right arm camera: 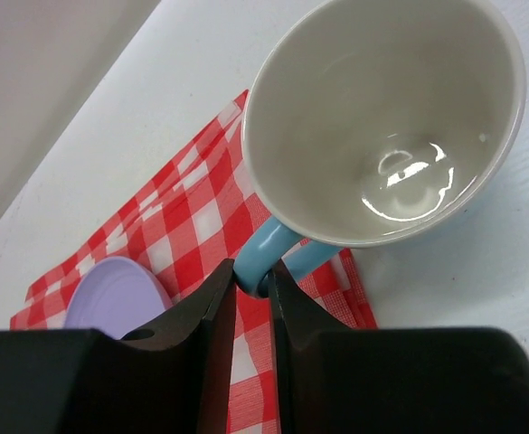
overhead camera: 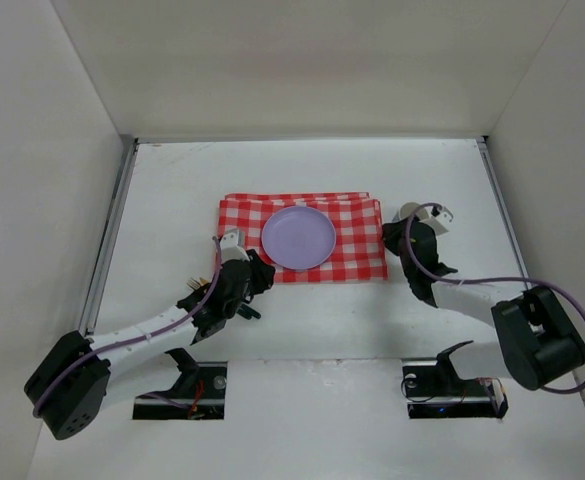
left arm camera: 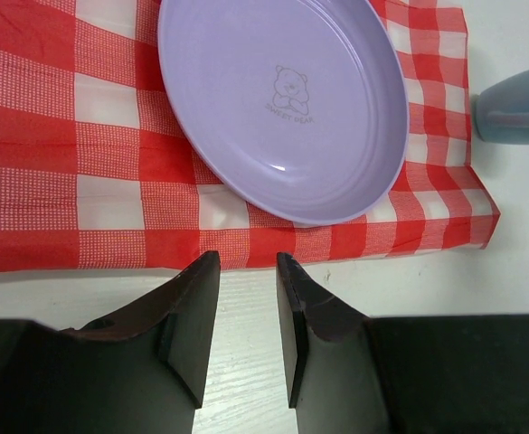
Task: Set the dinner table for one person
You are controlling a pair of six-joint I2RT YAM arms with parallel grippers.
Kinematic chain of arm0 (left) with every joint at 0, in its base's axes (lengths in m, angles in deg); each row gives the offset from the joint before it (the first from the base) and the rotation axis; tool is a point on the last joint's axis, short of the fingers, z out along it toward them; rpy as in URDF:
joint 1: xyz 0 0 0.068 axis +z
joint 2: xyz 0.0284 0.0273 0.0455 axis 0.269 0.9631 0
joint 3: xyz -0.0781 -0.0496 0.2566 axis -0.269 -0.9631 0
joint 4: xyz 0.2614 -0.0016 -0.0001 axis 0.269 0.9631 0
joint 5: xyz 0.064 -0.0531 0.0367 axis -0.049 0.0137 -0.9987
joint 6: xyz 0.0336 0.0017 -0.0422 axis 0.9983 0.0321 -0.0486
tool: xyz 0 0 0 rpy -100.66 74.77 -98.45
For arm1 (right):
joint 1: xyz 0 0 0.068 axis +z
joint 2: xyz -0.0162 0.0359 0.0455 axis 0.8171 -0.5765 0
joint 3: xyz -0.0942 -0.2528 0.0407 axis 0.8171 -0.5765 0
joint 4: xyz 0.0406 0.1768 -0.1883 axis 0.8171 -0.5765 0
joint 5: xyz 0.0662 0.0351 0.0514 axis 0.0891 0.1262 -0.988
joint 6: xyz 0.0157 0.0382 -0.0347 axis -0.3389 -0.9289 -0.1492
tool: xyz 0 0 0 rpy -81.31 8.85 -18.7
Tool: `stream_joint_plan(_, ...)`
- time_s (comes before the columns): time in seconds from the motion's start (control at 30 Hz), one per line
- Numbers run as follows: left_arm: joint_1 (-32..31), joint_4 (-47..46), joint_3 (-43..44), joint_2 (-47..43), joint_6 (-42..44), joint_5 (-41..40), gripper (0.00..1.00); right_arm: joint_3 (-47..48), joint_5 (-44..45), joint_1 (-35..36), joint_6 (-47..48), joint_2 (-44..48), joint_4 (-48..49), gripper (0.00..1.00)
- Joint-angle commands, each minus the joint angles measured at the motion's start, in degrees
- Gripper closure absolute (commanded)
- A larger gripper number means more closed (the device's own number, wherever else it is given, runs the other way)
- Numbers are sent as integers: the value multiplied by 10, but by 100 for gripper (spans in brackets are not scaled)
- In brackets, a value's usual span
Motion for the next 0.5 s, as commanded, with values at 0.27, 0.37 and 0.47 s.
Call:
stream_joint_plan(0.27,-3,-23,18,-9,-2,-13,70,62,-25,-30,42,-36,-115,60)
stream_joint_plan(0.37,0,-21,17,-13,0,-13,70,85,-25,-32,61,-50,-131,57)
stream_joint_plan(0.47,1,-21,15,-17,1,-13,70,103,-23,-30,69,-56,-155,54)
